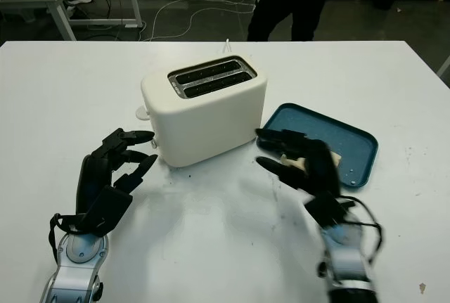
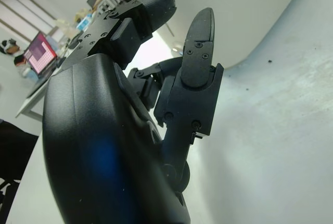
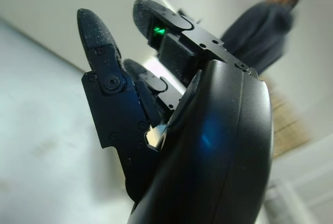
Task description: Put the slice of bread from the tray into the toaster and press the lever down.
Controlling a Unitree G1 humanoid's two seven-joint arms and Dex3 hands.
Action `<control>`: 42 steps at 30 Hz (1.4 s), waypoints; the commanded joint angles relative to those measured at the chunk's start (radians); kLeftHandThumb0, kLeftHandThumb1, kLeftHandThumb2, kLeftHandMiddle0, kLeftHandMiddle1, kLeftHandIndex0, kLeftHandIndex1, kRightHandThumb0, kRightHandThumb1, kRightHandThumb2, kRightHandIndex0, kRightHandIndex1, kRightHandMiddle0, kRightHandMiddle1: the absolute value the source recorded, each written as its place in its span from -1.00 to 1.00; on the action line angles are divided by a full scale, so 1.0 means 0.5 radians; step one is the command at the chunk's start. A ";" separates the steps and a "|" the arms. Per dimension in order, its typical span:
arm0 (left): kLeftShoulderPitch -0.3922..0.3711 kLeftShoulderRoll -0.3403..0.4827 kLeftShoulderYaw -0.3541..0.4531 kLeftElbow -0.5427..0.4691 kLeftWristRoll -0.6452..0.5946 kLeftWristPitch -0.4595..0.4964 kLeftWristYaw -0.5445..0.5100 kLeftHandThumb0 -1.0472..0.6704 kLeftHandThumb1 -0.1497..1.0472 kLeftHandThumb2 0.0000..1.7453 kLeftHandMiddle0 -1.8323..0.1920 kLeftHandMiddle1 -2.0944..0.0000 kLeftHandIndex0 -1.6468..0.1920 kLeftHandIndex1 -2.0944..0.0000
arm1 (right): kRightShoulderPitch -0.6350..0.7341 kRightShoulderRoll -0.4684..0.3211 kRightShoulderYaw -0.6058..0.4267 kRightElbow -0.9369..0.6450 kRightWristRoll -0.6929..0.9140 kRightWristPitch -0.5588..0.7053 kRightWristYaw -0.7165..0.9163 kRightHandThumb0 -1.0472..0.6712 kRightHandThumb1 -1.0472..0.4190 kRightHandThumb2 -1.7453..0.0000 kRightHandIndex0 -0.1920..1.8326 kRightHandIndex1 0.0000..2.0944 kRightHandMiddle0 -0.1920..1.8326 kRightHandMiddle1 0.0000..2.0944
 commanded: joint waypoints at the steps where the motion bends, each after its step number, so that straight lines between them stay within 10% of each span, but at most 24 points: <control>1: -0.024 0.012 -0.008 0.024 0.006 -0.042 0.003 -0.20 0.79 -0.76 0.31 -0.15 0.17 0.30 | 0.026 -0.145 -0.080 0.028 -0.116 -0.209 -0.048 -0.50 -0.69 1.00 0.07 -0.95 0.01 -1.00; 10: -0.041 0.008 -0.011 0.023 -0.010 -0.028 -0.006 -0.18 0.79 -0.78 0.32 -0.15 0.18 0.29 | -0.003 -0.574 -0.234 0.365 -0.750 -0.646 -0.388 -0.76 -0.68 0.99 -0.29 -1.00 -0.30 -1.00; 14: -0.042 0.019 0.001 0.030 -0.018 -0.046 -0.006 -0.18 0.79 -0.78 0.30 -0.16 0.17 0.29 | 0.001 -0.730 -0.198 0.368 -1.205 -0.540 -0.673 -0.47 -0.77 0.98 -0.50 -0.99 -0.48 -1.00; 21: -0.036 0.031 -0.004 0.028 0.001 -0.043 0.000 -0.19 0.79 -0.77 0.30 -0.16 0.17 0.30 | -0.102 -0.931 0.020 0.573 -1.629 -0.367 -1.138 -0.95 -0.72 1.00 -0.60 -0.99 -0.55 -1.00; 42: -0.025 0.028 -0.012 0.053 0.012 -0.096 0.044 -0.18 0.79 -0.76 0.28 -0.16 0.15 0.31 | -0.413 -0.920 0.689 1.366 -1.668 -0.263 -1.932 -0.54 -0.63 1.00 -0.35 -0.95 -0.28 -0.96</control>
